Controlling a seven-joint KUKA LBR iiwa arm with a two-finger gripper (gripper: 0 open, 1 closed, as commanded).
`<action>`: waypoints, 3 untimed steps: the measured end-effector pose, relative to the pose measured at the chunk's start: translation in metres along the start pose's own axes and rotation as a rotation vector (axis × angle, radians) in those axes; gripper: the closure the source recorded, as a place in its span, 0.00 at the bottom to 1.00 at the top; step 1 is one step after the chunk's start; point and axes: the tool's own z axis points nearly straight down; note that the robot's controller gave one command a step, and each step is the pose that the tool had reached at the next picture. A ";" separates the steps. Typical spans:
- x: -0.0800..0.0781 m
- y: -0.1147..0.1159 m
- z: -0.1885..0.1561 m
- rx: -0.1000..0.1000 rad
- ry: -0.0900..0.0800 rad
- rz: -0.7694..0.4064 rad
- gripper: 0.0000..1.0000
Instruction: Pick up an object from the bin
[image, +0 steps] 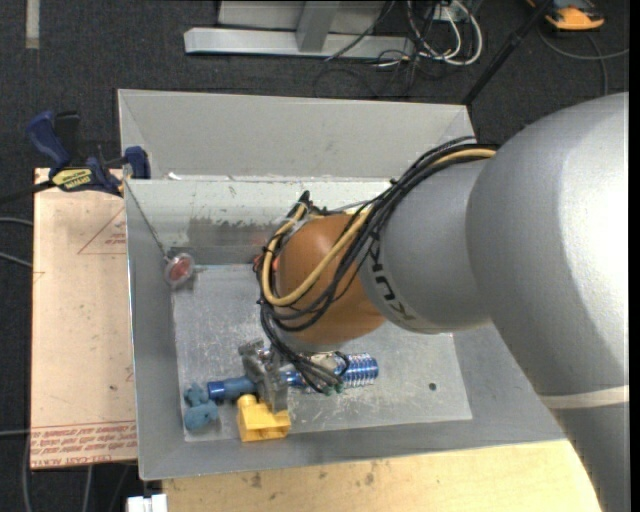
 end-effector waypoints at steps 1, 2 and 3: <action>-0.017 0.009 -0.123 0.002 0.020 -0.016 1.00; -0.015 0.009 -0.118 0.001 0.030 -0.016 0.00; 0.018 0.021 -0.010 0.001 0.033 0.016 0.00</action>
Offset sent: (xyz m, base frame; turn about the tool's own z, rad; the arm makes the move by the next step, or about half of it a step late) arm 0.0068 0.0116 0.1187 -0.0182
